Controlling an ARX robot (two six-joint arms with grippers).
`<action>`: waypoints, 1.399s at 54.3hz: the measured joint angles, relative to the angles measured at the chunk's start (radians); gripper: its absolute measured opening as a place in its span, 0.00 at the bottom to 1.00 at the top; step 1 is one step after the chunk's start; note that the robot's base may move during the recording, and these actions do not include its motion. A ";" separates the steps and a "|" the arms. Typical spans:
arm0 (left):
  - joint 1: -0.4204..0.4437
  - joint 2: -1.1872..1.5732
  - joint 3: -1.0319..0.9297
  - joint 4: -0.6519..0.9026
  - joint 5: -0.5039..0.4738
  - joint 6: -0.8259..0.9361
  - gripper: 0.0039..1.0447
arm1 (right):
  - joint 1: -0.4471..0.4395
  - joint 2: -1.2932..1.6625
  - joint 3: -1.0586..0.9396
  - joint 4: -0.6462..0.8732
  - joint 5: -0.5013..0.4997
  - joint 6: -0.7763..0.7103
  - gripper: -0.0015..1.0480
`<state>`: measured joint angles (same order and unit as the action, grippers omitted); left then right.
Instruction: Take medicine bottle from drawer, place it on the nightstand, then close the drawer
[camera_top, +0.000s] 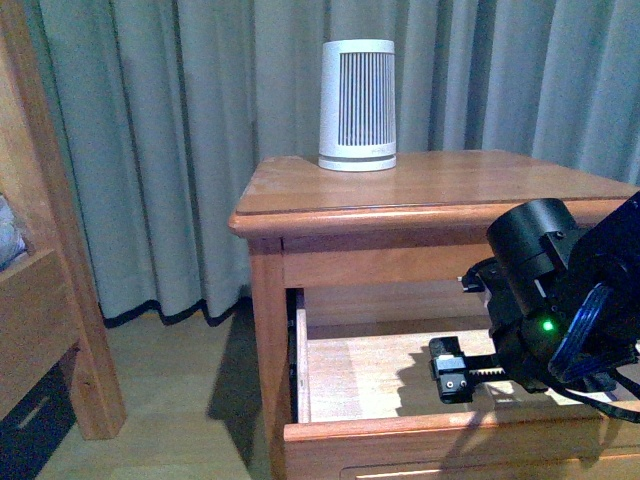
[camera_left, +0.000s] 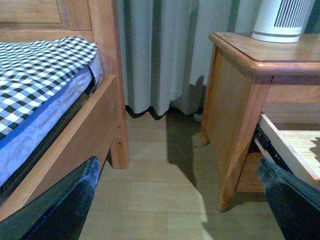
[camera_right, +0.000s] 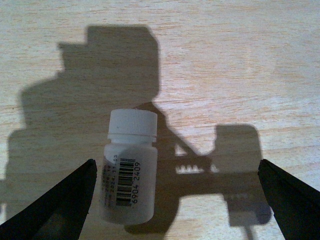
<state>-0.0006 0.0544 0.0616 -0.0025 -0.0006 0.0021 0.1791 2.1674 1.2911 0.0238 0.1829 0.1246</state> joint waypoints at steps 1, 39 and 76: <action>0.000 0.000 0.000 0.000 0.000 0.000 0.94 | 0.002 0.003 0.003 0.000 0.000 0.002 0.93; 0.000 0.000 0.000 0.000 0.000 0.000 0.94 | 0.051 0.031 0.045 -0.032 0.000 0.029 0.93; 0.000 0.000 0.000 0.000 0.000 0.000 0.94 | 0.038 0.078 0.062 -0.010 0.010 0.035 0.47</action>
<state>-0.0006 0.0544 0.0616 -0.0025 -0.0006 0.0021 0.2172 2.2452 1.3529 0.0143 0.1932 0.1596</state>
